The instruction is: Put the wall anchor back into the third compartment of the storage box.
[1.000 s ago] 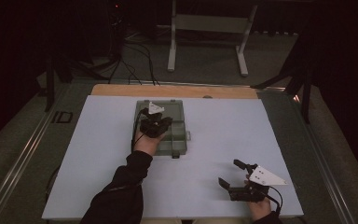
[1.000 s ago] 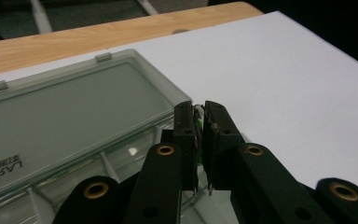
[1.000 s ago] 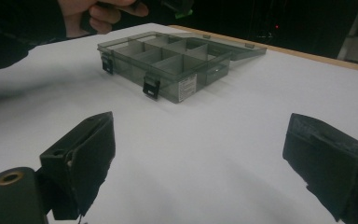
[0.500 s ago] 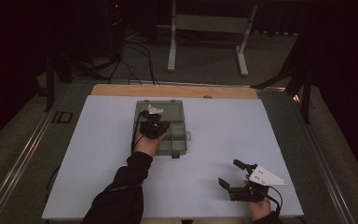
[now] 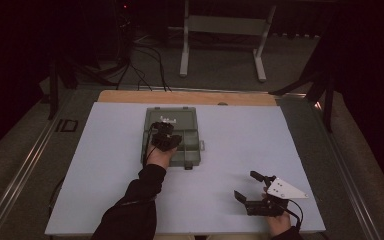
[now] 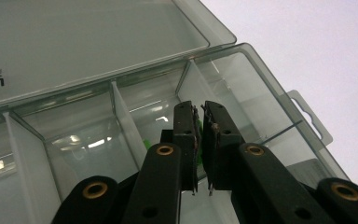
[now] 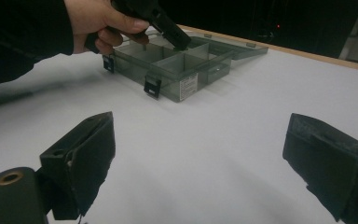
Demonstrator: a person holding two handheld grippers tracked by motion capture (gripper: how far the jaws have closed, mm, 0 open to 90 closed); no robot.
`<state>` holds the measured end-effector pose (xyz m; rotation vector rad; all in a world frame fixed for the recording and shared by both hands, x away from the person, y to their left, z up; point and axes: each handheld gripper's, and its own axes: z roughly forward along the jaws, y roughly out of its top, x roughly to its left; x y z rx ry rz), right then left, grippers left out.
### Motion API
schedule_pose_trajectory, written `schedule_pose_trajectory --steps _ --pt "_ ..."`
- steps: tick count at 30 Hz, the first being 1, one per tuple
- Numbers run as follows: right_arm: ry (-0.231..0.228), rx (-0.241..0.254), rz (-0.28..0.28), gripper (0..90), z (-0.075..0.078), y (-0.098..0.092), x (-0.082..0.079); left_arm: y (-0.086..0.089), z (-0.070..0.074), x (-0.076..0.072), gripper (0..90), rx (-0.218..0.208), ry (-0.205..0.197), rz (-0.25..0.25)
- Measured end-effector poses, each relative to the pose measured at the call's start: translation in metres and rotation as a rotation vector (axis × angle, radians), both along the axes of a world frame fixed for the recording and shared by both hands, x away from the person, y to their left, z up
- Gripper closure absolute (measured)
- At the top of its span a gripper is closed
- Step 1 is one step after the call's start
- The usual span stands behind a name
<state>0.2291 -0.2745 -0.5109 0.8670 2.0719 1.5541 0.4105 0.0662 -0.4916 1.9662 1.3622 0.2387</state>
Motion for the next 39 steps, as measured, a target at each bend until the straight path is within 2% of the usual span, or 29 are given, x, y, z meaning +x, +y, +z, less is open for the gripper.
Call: schedule_pose_trajectory --steps 2,3,4,8,10,13,17,20,24,29,32,39 --pt "0.0 0.0 0.001 9.5 0.0 0.0 0.0 0.001 0.0 0.0 78.9 0.001 0.001 0.003" --pt "0.0 0.0 0.001 9.5 0.0 0.0 0.0 0.001 0.001 -0.001 78.9 0.008 -0.013 0.021" --pt "-0.001 0.0 0.001 9.5 0.0 0.0 0.0 0.001 0.003 -0.002 70.3 0.005 -0.021 0.02" --pt "0.001 0.0 0.002 9.5 0.0 0.0 0.0 0.001 0.009 -0.004 57.5 0.008 -0.035 0.024" --pt "0.001 -0.001 0.002 9.5 0.0 0.0 0.0 0.001 0.012 -0.005 51.7 -0.007 -0.042 0.011" --pt "0.001 -0.002 0.002 9.5 0.0 0.0 0.0 0.001 0.016 -0.007 44.3 -0.004 -0.054 -0.001" --pt "0.001 -0.002 0.002 9.5 0.0 0.0 0.0 0.004 0.022 -0.011 40.5 -0.017 -0.079 -0.011" --pt "0.001 -0.001 0.0 9.5 0.0 0.0 0.0 0.006 0.026 -0.013 32.6 -0.018 -0.087 -0.022" --pt "0.0 -0.003 0.0 9.5 0.0 0.0 0.0 0.01 0.032 -0.017 17.1 -0.016 -0.091 -0.04" --pt "-0.002 -0.003 -0.002 9.5 0.0 0.0 0.0 0.017 0.039 -0.023 8.1 -0.006 -0.117 -0.033" --pt "-0.003 -0.004 -0.003 9.5 0.001 0.0 0.0 0.022 0.042 -0.028 1.3 -0.027 -0.128 -0.062" --pt "-0.004 -0.006 -0.005 9.5 0.001 0.0 0.0 0.03 0.051 -0.039 0.0 -0.028 -0.149 -0.112"
